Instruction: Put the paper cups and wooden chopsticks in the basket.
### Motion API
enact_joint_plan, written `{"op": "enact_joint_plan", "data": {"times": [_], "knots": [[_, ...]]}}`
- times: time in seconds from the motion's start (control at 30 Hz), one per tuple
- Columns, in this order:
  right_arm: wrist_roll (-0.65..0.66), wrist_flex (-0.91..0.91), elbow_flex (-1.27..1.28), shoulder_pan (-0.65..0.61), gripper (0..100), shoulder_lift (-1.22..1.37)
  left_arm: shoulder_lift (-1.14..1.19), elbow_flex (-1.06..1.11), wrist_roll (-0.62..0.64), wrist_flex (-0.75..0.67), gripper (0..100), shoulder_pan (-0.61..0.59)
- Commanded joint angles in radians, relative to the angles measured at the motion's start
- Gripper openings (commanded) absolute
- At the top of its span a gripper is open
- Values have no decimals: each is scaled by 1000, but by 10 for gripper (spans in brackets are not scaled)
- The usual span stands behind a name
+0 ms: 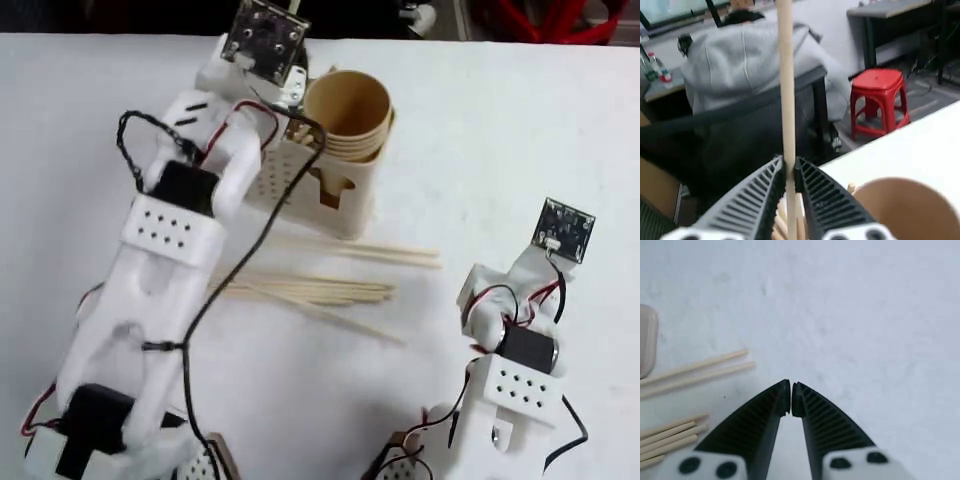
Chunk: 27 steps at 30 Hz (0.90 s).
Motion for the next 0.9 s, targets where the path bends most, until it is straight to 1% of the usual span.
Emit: {"op": "enact_joint_plan", "data": {"times": [0.0, 0.1, 0.17, 0.23, 0.37, 0.43, 0.7, 0.77, 0.87], "knots": [[12, -10, -6, 10, 18, -19, 38, -44, 12, -25, 33, -44], [12, -10, -6, 10, 18, -19, 38, -40, 17, -14, 101, -51], [14, -10, -6, 10, 18, -19, 27, -46, 63, 34, 123, -51], [14, -10, -6, 10, 18, -18, 10, -49, 87, 86, 129, -51], [14, -10, -6, 10, 18, -16, -42, -41, 69, 169, 129, -45], [12, -10, -6, 10, 18, -16, -74, -41, 46, 232, 126, -45], [9, -10, -6, 10, 18, -13, -205, -40, -110, 545, 124, -44], [9, -10, -6, 10, 18, -12, -225, -40, -189, 620, 127, -44], [9, -13, -6, 10, 18, -12, -242, -40, -347, 727, 128, -27]]}}
